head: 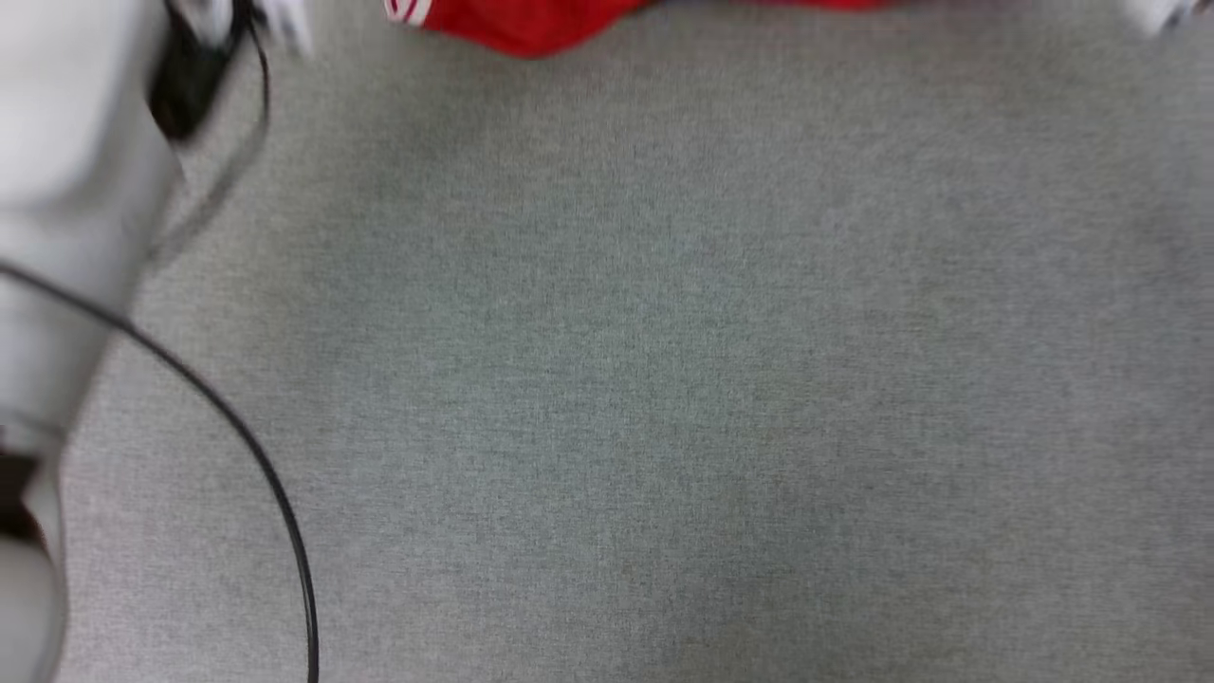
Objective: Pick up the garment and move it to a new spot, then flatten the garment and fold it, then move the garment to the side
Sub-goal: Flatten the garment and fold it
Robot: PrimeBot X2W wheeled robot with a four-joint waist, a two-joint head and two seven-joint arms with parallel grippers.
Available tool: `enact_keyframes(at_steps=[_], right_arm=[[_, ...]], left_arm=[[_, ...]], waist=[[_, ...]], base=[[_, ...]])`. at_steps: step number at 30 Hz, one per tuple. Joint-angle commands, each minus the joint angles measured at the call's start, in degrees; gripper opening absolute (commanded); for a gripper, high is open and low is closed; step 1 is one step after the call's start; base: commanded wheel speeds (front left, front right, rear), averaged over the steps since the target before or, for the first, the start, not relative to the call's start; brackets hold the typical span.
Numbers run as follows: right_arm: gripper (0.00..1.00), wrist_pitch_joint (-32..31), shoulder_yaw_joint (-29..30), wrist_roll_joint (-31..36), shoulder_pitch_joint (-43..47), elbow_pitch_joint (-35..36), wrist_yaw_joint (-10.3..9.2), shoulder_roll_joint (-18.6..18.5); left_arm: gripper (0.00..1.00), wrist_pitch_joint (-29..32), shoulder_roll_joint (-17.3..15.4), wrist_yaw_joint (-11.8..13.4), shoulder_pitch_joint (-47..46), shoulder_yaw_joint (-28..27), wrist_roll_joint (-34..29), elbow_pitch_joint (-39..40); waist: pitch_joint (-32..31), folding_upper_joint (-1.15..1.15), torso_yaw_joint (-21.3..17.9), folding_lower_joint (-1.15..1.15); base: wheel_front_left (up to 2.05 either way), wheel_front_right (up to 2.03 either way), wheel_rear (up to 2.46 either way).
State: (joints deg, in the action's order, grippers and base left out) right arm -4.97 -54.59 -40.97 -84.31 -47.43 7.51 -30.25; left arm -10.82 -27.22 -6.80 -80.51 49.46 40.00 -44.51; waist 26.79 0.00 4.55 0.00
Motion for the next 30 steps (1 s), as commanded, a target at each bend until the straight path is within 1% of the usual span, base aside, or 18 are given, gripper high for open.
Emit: enact_keyframes(at_steps=[1,3,4,5,8,12,14,17,20,27,30], right_arm=[[0.0,0.7,-1.3,-1.5,2.9,1.3,-0.04,-1.0],[0.0,1.3,-3.1,-2.9,6.4,2.8,-0.04,-2.1],[0.0,1.3,-3.1,-2.9,6.4,2.8,-0.04,-2.1],[0.0,1.5,-4.1,-3.7,8.4,3.7,-0.04,-2.7],[0.0,2.1,-6.5,-6.1,14.0,6.2,-0.04,-5.0],[0.0,3.2,-8.1,-9.7,21.0,9.3,-0.04,-7.7],[0.0,4.2,-8.1,-11.3,24.1,10.3,-0.04,-8.2],[0.0,5.0,-9.3,-12.2,28.9,11.8,-0.04,-9.1],[0.0,5.5,-10.4,-12.9,33.1,13.4,-0.04,-10.3],[0.0,6.7,-11.4,-14.4,44.0,16.2,-0.04,-13.2],[0.0,7.4,-10.7,-15.5,48.9,17.6,-0.04,-14.7]], left_arm=[[0.0,-0.7,-0.6,0.7,4.5,0.3,0.8,1.3],[0.0,-1.1,-1.4,1.4,10.0,0.6,2.0,3.1],[0.0,-1.1,-1.4,1.4,10.0,0.6,2.0,3.1],[0.0,-1.3,-1.9,1.9,12.7,0.7,2.6,4.3],[0.0,-2.0,-4.0,4.3,21.1,1.3,3.2,8.4],[0.0,-1.7,-7.4,8.7,31.8,1.8,5.1,16.6],[0.0,-1.4,-9.4,11.2,37.1,2.0,6.0,20.5],[0.0,-0.4,-11.5,14.7,44.8,2.9,7.8,27.4],[0.0,0.4,-13.9,18.0,52.0,3.6,9.5,32.5],[0.0,-0.9,-17.1,25.1,68.5,3.9,15.4,42.1],[0.0,-1.4,-17.7,27.2,73.7,4.1,17.7,44.9]], waist=[[-2.3,0.0,-0.2,0.0],[-3.8,0.0,-0.3,0.0],[-3.8,0.0,-0.3,0.0],[-4.6,0.0,-0.3,0.0],[-6.9,0.0,-0.2,0.0],[-9.4,0.0,-0.4,0.0],[-10.4,0.0,-0.8,0.0],[-12.1,0.0,-1.3,0.0],[-14.3,0.0,-1.8,0.0],[-19.7,0.0,-2.5,0.0],[-21.5,0.0,-2.4,0.0]], base=[[0.0,0.0,0.0],[0.0,0.0,0.0],[0.0,0.0,0.0],[0.0,0.0,0.0],[0.0,0.0,0.0],[0.0,0.0,0.0],[0.0,0.0,0.0],[0.0,0.0,0.0],[0.0,0.0,0.0],[0.0,0.0,0.0],[0.0,0.0,0.0]])
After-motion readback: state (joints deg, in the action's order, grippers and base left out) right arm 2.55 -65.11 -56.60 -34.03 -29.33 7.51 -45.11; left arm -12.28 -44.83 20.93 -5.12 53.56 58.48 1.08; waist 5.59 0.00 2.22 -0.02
